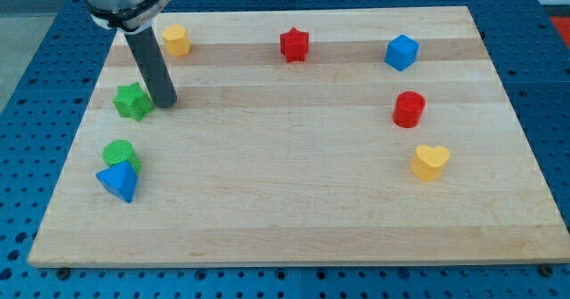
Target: Push the red circle parallel left of the yellow heart
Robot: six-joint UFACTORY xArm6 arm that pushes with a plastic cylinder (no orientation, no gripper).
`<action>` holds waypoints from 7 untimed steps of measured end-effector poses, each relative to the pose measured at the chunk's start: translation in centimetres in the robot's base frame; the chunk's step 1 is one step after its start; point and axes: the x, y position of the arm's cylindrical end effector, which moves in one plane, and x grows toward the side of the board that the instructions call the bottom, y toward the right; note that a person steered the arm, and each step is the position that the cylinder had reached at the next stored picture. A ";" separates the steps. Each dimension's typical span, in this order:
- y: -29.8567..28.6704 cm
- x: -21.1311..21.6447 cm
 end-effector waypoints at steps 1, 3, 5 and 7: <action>0.0 0.0; 8.3 2.8; 10.2 2.8; 22.4 2.8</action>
